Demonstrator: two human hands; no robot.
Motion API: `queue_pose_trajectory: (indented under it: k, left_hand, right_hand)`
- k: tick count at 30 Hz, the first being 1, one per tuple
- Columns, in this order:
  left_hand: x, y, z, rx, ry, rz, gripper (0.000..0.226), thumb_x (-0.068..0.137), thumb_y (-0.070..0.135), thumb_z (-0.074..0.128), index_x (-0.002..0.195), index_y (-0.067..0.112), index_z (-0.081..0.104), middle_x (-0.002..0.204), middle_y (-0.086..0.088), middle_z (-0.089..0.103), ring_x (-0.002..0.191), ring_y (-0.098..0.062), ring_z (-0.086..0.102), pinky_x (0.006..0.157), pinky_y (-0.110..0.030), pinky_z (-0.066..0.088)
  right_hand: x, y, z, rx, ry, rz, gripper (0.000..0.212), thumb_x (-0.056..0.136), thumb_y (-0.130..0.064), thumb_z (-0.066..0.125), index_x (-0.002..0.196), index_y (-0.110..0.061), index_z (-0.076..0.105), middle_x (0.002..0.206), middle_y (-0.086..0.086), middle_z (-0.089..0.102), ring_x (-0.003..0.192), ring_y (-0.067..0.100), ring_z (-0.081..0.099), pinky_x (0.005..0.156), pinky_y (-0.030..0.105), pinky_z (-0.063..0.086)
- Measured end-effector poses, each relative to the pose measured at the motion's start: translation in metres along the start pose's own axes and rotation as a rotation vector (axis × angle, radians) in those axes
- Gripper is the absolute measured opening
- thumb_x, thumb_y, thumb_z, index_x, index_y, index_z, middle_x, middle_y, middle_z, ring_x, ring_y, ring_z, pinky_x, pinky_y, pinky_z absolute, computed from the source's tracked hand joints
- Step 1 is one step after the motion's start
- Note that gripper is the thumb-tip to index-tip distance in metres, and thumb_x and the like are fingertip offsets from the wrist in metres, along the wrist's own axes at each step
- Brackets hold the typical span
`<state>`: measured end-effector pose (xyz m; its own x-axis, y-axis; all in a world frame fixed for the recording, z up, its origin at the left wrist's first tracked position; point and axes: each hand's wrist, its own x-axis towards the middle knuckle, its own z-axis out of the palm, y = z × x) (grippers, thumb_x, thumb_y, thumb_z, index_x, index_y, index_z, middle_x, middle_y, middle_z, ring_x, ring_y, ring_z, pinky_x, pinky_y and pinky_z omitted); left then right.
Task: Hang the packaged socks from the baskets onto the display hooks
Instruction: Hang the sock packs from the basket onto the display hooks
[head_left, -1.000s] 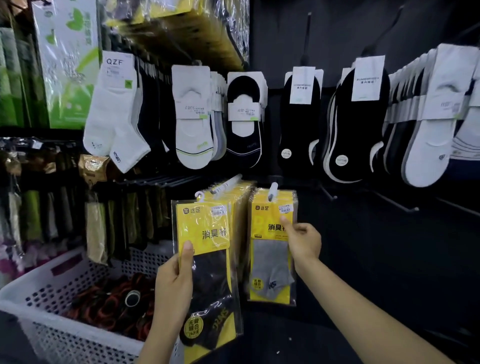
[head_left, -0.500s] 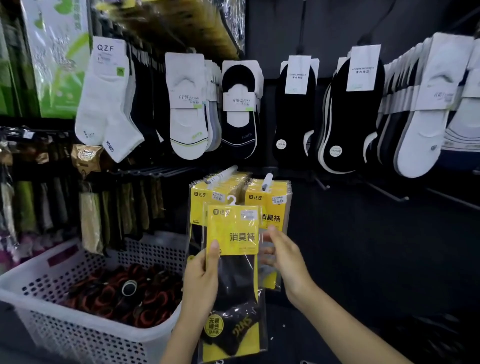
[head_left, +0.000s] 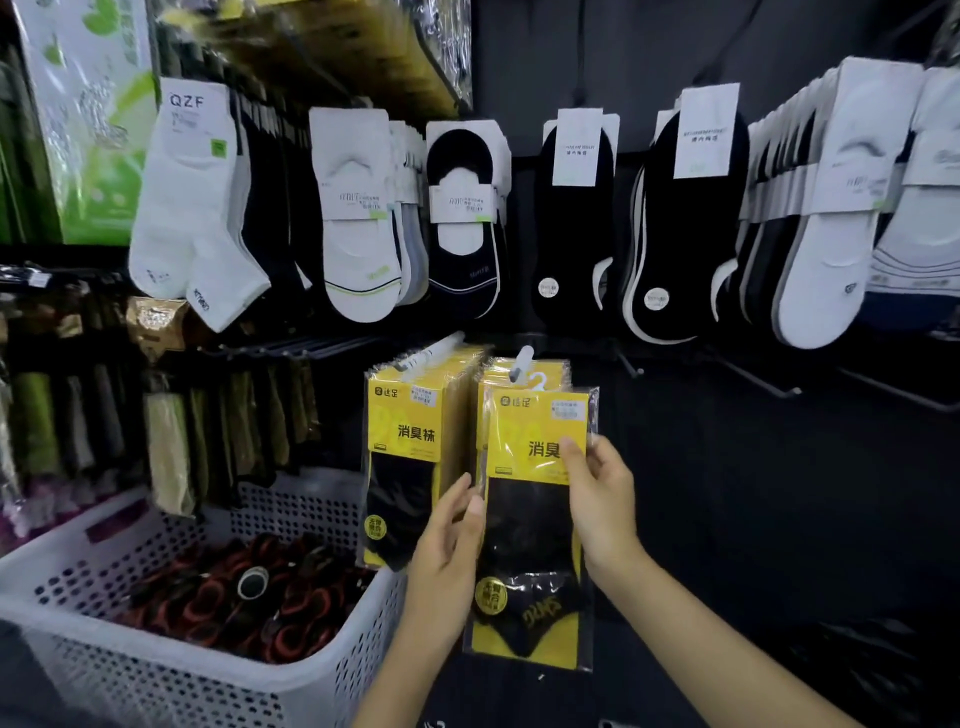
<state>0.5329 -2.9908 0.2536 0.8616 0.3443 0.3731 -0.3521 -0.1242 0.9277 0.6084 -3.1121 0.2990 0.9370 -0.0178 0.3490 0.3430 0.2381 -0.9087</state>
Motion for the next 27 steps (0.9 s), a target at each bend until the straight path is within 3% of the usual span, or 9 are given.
queue_pose_trajectory:
  k: [4, 7, 9, 12, 15, 18, 23, 27]
  left_hand:
    - [0.011, 0.000, 0.006, 0.005, 0.031, -0.032, 0.078, 0.071, 0.067, 0.042, 0.141, 0.032, 0.037, 0.141, 0.010, 0.046, 0.126, -0.003, 0.044, 0.107, -0.027, 0.036]
    - [0.026, -0.003, 0.014, 0.062, 0.045, -0.060, 0.076, 0.075, 0.066, 0.035, 0.144, 0.033, 0.032, 0.146, 0.017, 0.034, 0.124, 0.006, 0.032, 0.097, -0.012, 0.027]
    - [0.039, -0.009, 0.021, 0.093, 0.048, -0.077, 0.075, 0.078, 0.066, 0.032, 0.145, 0.034, 0.028, 0.147, 0.017, 0.030, 0.123, 0.007, 0.028, 0.097, -0.013, 0.024]
    - [0.059, -0.021, 0.031, 0.131, 0.068, -0.075, 0.065, 0.087, 0.059, 0.033, 0.147, 0.032, 0.025, 0.151, 0.013, 0.027, 0.130, 0.003, 0.026, 0.103, -0.018, 0.021]
    - [0.081, -0.032, 0.043, 0.169, 0.059, -0.077, 0.061, 0.095, 0.052, 0.032, 0.149, 0.029, 0.018, 0.155, 0.009, 0.021, 0.141, -0.006, 0.019, 0.112, -0.024, 0.015]
    - [0.105, -0.038, 0.049, 0.206, 0.021, -0.115, 0.063, 0.095, 0.055, 0.027, 0.150, 0.028, 0.013, 0.157, 0.007, 0.013, 0.144, -0.010, 0.012, 0.119, -0.038, 0.010]
    - [0.142, -0.045, 0.053, 0.248, -0.025, -0.169, 0.067, 0.094, 0.060, 0.021, 0.151, 0.027, 0.011, 0.159, 0.006, 0.008, 0.145, -0.013, 0.009, 0.116, -0.036, 0.010]
    - [0.149, -0.048, 0.057, 0.230, -0.017, -0.174, 0.067, 0.093, 0.060, 0.023, 0.151, 0.027, 0.011, 0.158, 0.005, 0.011, 0.144, -0.015, 0.012, 0.114, -0.036, 0.014]
  right_hand:
    - [0.017, 0.006, 0.010, -0.078, -0.052, -0.026, 0.011, 0.097, -0.022, 0.052, 0.094, -0.025, 0.062, 0.096, -0.004, 0.071, 0.090, 0.008, 0.067, 0.075, 0.020, 0.053]
    - [0.031, 0.015, 0.016, -0.116, -0.047, 0.005, 0.011, 0.096, -0.023, 0.053, 0.092, -0.025, 0.062, 0.096, 0.001, 0.071, 0.091, 0.014, 0.067, 0.080, 0.029, 0.055]
    - [0.043, 0.022, 0.016, -0.120, -0.024, 0.035, 0.010, 0.096, -0.023, 0.055, 0.092, -0.023, 0.064, 0.096, 0.003, 0.071, 0.089, 0.015, 0.068, 0.076, 0.028, 0.056]
    - [0.061, 0.032, 0.017, -0.089, 0.017, 0.073, 0.013, 0.092, -0.025, 0.060, 0.097, -0.016, 0.069, 0.089, -0.002, 0.073, 0.081, 0.006, 0.069, 0.063, 0.015, 0.052]
    - [0.077, 0.041, 0.018, -0.067, 0.072, 0.105, 0.015, 0.089, -0.027, 0.064, 0.089, -0.013, 0.071, 0.079, -0.005, 0.072, 0.070, 0.001, 0.067, 0.053, 0.008, 0.047]
    - [0.094, 0.048, 0.019, -0.080, 0.092, 0.144, 0.019, 0.088, -0.030, 0.066, 0.089, -0.012, 0.070, 0.086, 0.000, 0.072, 0.080, 0.008, 0.066, 0.062, 0.015, 0.048]
    - [0.121, 0.060, 0.015, -0.038, 0.084, 0.302, 0.037, 0.082, -0.036, 0.071, 0.107, -0.008, 0.064, 0.104, 0.009, 0.068, 0.100, 0.022, 0.064, 0.092, 0.038, 0.052]
    - [0.127, 0.063, 0.006, -0.046, 0.022, 0.349, 0.039, 0.081, -0.036, 0.073, 0.106, -0.008, 0.063, 0.108, 0.010, 0.068, 0.104, 0.024, 0.063, 0.097, 0.042, 0.050]
